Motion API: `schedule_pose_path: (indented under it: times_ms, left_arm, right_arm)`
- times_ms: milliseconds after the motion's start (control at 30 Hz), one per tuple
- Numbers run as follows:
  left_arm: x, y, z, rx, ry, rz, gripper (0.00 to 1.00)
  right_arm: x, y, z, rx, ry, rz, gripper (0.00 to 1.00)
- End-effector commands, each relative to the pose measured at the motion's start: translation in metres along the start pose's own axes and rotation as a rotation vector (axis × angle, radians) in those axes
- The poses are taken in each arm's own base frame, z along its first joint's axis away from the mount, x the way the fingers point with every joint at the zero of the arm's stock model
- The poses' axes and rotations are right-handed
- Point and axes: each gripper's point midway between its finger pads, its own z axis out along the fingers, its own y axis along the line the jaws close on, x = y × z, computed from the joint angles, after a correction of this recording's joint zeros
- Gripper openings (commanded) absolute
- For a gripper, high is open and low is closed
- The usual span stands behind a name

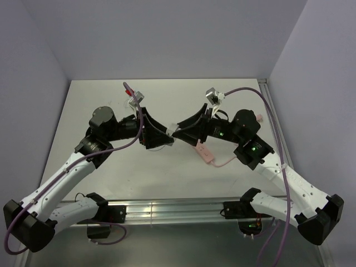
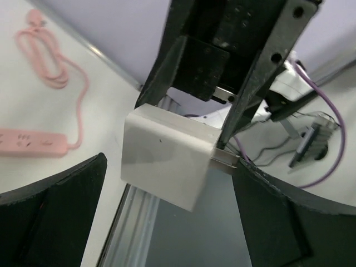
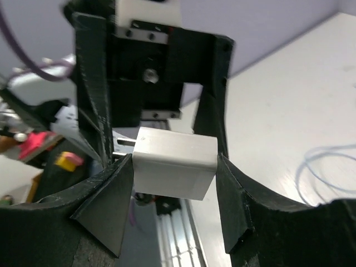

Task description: Insert the plug

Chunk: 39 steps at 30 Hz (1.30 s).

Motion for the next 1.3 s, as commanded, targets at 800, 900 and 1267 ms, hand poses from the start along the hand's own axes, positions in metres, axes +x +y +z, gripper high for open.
schedule_pose_path:
  times_ms: [800, 900, 1267]
  left_arm:
    - [0.046, 0.051, 0.009, -0.325, 0.313, -0.323, 0.70]
    - [0.052, 0.045, 0.012, -0.300, 0.325, -0.339, 0.70]
    - [0.072, 0.034, 0.011, -0.296, 0.364, -0.358, 0.69]
  right_arm:
    - [0.053, -0.012, -0.017, 0.204, 0.374, -0.423, 0.00]
    - [0.057, -0.016, -0.016, 0.224, 0.402, -0.434, 0.00]
    - [0.051, -0.016, -0.017, 0.264, 0.361, -0.454, 0.00]
